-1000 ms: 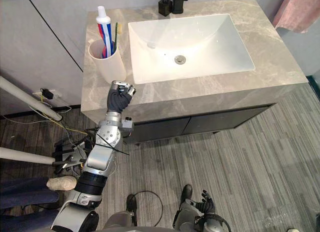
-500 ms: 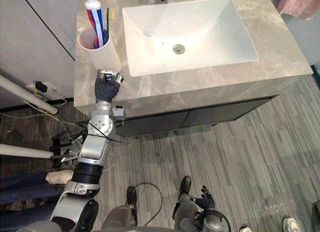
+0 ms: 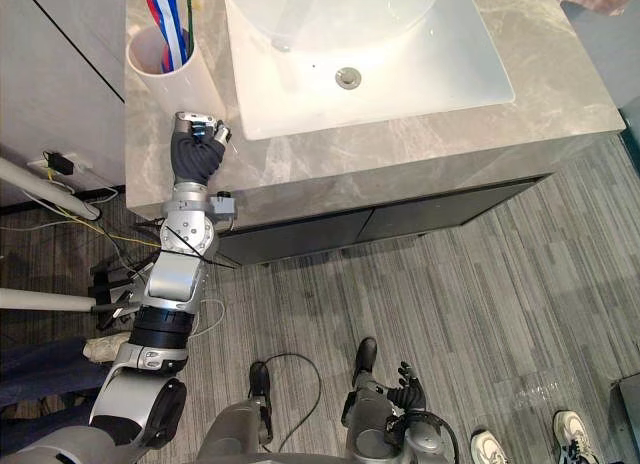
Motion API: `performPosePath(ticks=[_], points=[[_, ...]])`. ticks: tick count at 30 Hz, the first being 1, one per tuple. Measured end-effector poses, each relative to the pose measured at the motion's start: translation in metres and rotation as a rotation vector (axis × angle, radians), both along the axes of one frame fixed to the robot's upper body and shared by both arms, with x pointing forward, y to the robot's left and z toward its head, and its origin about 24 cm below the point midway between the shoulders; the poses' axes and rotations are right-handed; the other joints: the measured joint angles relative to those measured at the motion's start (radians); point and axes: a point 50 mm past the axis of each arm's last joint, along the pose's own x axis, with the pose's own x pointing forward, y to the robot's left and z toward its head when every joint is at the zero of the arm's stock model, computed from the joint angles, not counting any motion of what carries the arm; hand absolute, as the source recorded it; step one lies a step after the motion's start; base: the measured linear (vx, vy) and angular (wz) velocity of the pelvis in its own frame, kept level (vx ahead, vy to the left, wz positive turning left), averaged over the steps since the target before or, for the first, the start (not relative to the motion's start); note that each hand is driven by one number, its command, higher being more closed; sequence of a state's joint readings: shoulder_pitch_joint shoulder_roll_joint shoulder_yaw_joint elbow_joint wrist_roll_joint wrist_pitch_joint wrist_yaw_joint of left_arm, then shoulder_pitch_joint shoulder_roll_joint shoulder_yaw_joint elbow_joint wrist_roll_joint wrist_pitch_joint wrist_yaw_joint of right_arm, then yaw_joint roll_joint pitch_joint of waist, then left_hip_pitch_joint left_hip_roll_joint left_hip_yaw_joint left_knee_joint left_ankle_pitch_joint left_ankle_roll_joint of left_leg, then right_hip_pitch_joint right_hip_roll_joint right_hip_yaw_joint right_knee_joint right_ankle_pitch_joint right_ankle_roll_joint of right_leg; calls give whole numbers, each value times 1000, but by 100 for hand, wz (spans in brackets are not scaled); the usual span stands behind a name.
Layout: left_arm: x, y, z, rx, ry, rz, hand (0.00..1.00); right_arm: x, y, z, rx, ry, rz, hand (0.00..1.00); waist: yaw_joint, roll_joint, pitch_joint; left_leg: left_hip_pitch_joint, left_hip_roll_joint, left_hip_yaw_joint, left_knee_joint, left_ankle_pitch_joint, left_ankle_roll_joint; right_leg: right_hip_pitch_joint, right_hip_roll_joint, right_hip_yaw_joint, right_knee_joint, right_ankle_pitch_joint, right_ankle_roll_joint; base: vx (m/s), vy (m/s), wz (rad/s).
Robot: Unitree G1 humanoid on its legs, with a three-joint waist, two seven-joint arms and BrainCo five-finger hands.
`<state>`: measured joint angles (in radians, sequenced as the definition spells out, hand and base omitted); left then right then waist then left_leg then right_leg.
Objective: Organize washtable
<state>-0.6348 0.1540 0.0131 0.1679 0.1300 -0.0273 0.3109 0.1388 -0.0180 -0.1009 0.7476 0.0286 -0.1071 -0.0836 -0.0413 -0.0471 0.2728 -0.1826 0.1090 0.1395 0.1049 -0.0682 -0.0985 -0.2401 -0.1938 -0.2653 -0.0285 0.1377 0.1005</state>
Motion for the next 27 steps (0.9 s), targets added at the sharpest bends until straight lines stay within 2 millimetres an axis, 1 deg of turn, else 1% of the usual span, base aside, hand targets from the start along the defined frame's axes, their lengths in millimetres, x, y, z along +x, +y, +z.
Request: performPosePath(ticks=[3, 9, 11, 14, 20, 21, 23, 25, 27], points=[[1, 2, 6, 10, -17, 8, 100, 3, 0, 1, 0, -9, 3, 0, -1, -2, 16, 1, 0, 0, 1, 0, 0, -2, 0, 3, 4, 0, -1, -3, -1, -1], [4, 14, 17, 9, -51, 62, 100, 8, 0, 4, -4, -25, 10, 0, -4, -4, 36, -9, 0, 5, 1, 0, 0, -21, 1, 17, 6, 8, -7, -28, 5, -5], [6, 19, 27, 21, -73, 77, 100, 11, -1, 6, -11, -39, 19, 0, -5, -5, 46, -19, 0, 5, 6, 0, 0, -31, 2, 19, 4, 15, -8, -17, 2, -2], [10, 24, 33, 9, -75, 95, 100, 13, 0, 8, -20, -46, 48, 0, -8, -9, 55, -22, 0, 5, 8, 0, 0, -32, 2, 20, 4, 16, -9, 0, 0, 0], [12, 28, 44, 11, -100, 103, 100, 16, -1, 9, -22, -58, 49, 0, -9, -14, 71, -41, 0, 4, 17, 1, 0, -47, 3, 24, -4, 27, -13, -30, 1, -2], [13, 29, 49, 11, -109, 105, 100, 17, -2, 10, -20, -62, 47, 0, -9, -16, 78, -46, 0, 4, 18, 1, -1, -48, 3, 24, -9, 30, -17, -80, -2, 0], [14, 29, 58, 12, -130, 106, 100, 18, -1, 10, -20, -69, 46, 0, -7, -22, 84, -62, -1, 2, 18, 4, -6, -66, 3, 27, -11, 34, -12, -81, -5, -1], [15, 33, 71, 17, -153, 114, 100, 21, -1, 12, -15, -85, 44, 0, -8, -35, 104, -71, -2, 1, 16, 13, -17, -79, 4, 40, -11, 43, -9, -77, -17, -5], [17, 35, 81, 14, -164, 116, 100, 23, -2, 14, -19, -100, 44, 0, -12, -38, 117, -82, -5, -2, 13, 18, -22, -87, 5, 48, -13, 46, -5, -102, -19, 2]])
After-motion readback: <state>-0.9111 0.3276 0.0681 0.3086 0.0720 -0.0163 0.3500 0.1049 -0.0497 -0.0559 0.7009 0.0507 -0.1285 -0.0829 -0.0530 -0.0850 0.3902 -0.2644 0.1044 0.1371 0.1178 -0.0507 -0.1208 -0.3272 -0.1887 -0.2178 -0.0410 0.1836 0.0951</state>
